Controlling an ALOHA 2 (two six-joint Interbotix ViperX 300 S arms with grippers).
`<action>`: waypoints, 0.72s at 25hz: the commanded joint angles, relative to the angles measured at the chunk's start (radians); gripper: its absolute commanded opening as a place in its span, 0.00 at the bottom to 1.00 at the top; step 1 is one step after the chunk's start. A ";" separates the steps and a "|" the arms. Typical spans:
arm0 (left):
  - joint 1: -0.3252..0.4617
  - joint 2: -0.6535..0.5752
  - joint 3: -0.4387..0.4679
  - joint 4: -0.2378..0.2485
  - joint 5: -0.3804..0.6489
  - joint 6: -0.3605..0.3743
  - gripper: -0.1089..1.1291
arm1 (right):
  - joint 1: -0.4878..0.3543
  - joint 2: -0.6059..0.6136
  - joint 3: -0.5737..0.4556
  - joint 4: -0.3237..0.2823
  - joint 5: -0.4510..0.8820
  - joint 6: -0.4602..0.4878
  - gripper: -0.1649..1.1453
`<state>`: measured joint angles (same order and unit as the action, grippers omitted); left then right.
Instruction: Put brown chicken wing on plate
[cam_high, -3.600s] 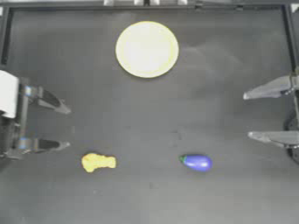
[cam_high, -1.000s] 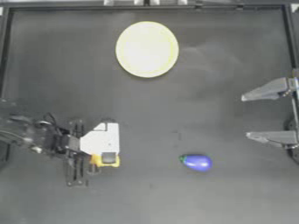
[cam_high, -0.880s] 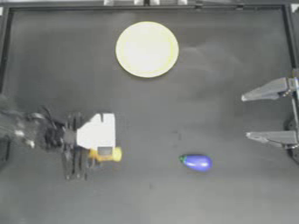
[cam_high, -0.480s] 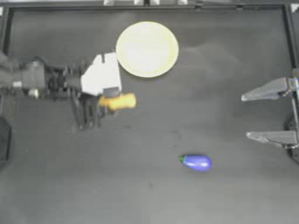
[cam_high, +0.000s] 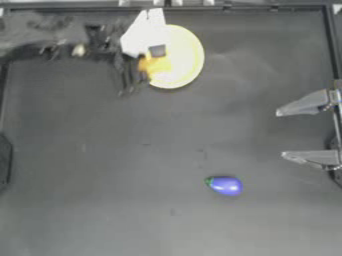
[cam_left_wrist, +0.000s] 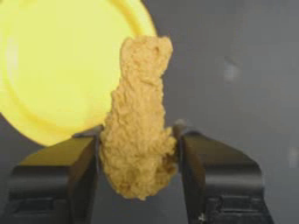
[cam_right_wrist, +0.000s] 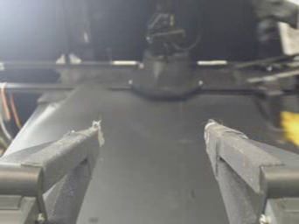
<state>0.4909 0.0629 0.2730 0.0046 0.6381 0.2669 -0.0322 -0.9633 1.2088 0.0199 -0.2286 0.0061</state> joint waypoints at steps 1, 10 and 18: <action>0.051 0.034 -0.095 -0.049 -0.002 0.058 0.30 | 0.002 0.006 -0.008 0.003 -0.014 0.002 0.88; 0.141 0.186 -0.187 -0.187 -0.037 0.193 0.29 | 0.002 0.005 -0.003 0.003 -0.018 0.000 0.88; 0.141 0.245 -0.196 -0.195 -0.124 0.222 0.29 | 0.002 0.006 -0.003 0.003 -0.026 0.000 0.88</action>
<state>0.6305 0.3421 0.1028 -0.1841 0.5246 0.4786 -0.0307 -0.9633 1.2164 0.0199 -0.2454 0.0061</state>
